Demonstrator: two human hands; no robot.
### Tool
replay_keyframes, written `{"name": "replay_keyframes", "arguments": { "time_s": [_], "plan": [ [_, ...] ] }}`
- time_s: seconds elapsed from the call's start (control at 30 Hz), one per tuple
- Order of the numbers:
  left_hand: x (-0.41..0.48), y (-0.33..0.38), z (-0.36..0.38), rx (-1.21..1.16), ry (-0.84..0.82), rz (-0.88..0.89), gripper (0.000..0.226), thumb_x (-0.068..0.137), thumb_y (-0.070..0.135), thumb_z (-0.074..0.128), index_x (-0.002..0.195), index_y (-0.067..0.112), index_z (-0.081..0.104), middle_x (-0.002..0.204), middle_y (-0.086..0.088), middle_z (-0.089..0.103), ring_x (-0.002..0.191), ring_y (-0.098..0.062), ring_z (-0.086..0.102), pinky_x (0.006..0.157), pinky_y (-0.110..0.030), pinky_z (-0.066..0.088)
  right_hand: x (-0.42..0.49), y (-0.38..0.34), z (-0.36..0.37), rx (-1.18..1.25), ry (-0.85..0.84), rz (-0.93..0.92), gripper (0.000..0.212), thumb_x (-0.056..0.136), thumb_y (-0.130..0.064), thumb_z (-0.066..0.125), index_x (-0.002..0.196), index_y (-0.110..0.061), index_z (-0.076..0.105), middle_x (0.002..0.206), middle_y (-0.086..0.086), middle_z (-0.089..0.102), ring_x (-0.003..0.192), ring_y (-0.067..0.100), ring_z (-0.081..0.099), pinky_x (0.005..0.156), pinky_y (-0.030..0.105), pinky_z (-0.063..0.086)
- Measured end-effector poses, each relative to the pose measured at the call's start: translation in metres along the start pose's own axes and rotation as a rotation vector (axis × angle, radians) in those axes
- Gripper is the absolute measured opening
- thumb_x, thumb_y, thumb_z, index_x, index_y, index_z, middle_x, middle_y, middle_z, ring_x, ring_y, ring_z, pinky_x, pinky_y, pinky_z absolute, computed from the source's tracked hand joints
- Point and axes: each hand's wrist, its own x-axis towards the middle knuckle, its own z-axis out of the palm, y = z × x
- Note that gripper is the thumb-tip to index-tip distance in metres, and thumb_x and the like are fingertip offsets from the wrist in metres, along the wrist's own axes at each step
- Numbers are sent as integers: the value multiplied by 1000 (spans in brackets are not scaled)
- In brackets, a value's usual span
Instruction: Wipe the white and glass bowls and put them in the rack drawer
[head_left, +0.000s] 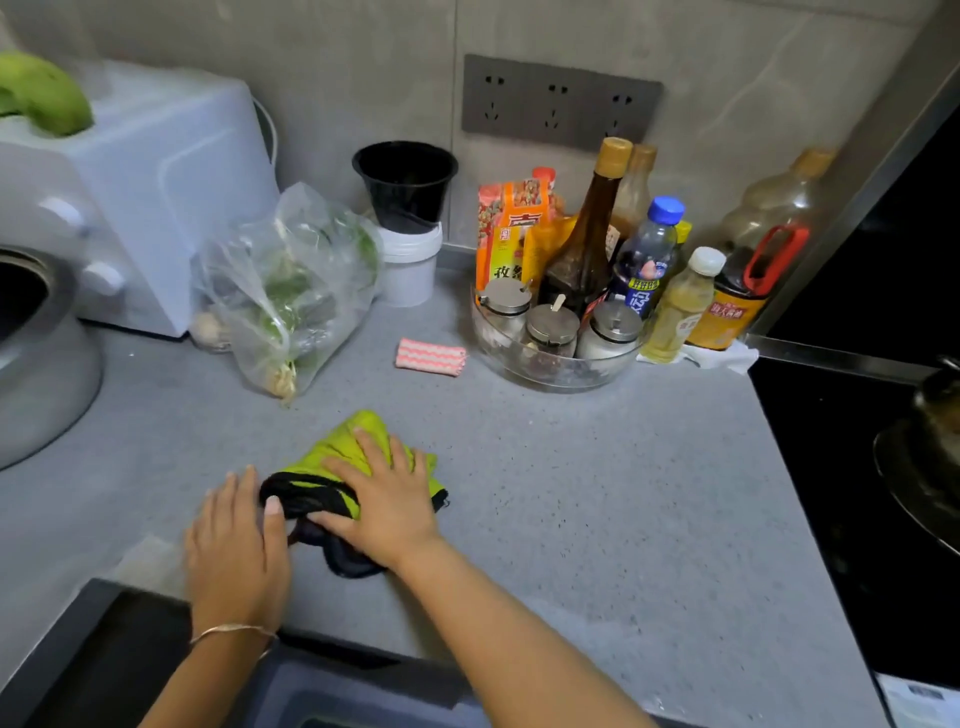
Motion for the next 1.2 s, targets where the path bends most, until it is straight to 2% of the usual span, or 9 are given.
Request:
{"name": "replay_keyframes", "arguments": {
  "time_s": [0.07,0.2,0.3,0.43,0.6,0.83,1.0,1.1,1.2],
  "plan": [
    [3,8,1,1,-2,12,68,93,43,17,141,1,41,143,-23,44,133,-42,37,111,-56,26,-3,30,-11,-36,33,42,62,80,-66,54,135,-36,51,155,5,30,135,41,33,106,54,23],
    [-1,45,10,-54,-29,43,73,91,48,13,144,4,37,148,-19,39,139,-37,31,116,-52,20,-27,118,-54,-92,64,280,83,67,-80,19,137,-44,44,157,0,27,138,34,29,106,47,24],
    [-14,76,26,-102,-57,67,71,91,46,15,143,4,40,148,-17,40,140,-36,31,117,-50,16,-65,198,-88,-138,99,478,80,69,-83,22,138,-48,40,157,-3,24,137,29,31,106,43,26],
    [-28,106,51,-126,-106,98,80,87,54,8,140,5,43,147,-16,42,140,-36,31,116,-50,16,-118,295,-130,-125,181,836,66,82,-70,49,142,-45,37,159,-1,18,139,33,26,112,48,23],
    [-41,138,67,-110,-140,151,80,86,54,8,141,8,44,148,-14,41,141,-34,29,117,-48,14,-144,326,-149,-153,216,1136,68,86,-68,43,145,-37,34,157,5,18,136,38,26,110,48,23],
    [-33,194,93,-98,-205,252,81,85,55,6,143,12,40,151,-11,38,143,-32,26,117,-47,11,-162,258,-108,-191,297,862,80,73,-81,35,140,-38,45,147,15,41,120,46,46,95,56,36],
    [-30,223,107,-91,-225,309,82,83,58,-2,149,19,30,157,-4,27,147,-24,15,119,-42,3,-143,236,-94,-224,270,591,69,81,-79,26,139,-43,39,151,8,38,122,44,44,93,56,36],
    [-27,228,110,-85,-233,321,82,83,58,-3,149,21,28,157,-3,26,148,-23,13,119,-40,0,-116,247,-97,-170,270,673,71,79,-76,29,139,-41,41,152,7,36,128,46,40,99,63,33],
    [-23,224,106,-68,-238,331,82,83,58,-3,149,20,29,157,-4,26,148,-23,12,119,-40,0,-91,262,-103,-127,162,819,71,84,-74,30,148,-44,20,161,5,8,144,44,8,112,61,7]
  ]
}}
